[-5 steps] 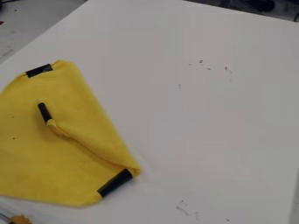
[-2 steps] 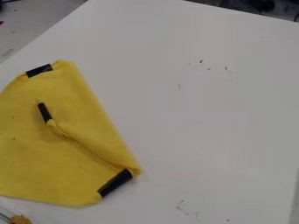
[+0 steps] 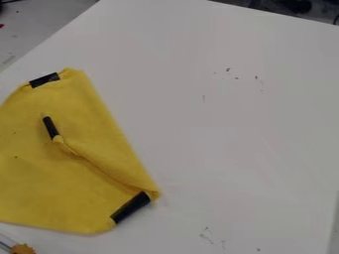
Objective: Unfold the cloth from top right to bottom left
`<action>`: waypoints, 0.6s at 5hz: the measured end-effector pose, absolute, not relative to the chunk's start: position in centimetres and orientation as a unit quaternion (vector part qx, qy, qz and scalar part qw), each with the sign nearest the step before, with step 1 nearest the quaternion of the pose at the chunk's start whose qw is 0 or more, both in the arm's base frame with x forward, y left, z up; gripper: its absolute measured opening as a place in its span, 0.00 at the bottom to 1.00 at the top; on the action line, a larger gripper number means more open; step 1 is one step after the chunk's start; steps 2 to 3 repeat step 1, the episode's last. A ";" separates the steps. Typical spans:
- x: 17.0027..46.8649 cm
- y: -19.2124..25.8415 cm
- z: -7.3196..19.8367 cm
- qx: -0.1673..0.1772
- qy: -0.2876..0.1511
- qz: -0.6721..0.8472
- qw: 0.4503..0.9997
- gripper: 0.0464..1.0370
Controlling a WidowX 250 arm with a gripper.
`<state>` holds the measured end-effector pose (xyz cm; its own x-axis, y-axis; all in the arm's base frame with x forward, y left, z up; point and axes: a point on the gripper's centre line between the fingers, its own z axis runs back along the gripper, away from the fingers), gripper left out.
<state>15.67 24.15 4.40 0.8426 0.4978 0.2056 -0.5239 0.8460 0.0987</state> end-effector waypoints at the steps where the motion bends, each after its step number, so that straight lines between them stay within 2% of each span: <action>1: 15.7 24.2 4.4 0.076 -0.087 0.266 0.957 0.96; 3: 15.7 24.2 4.4 0.076 -0.087 0.266 0.957 0.96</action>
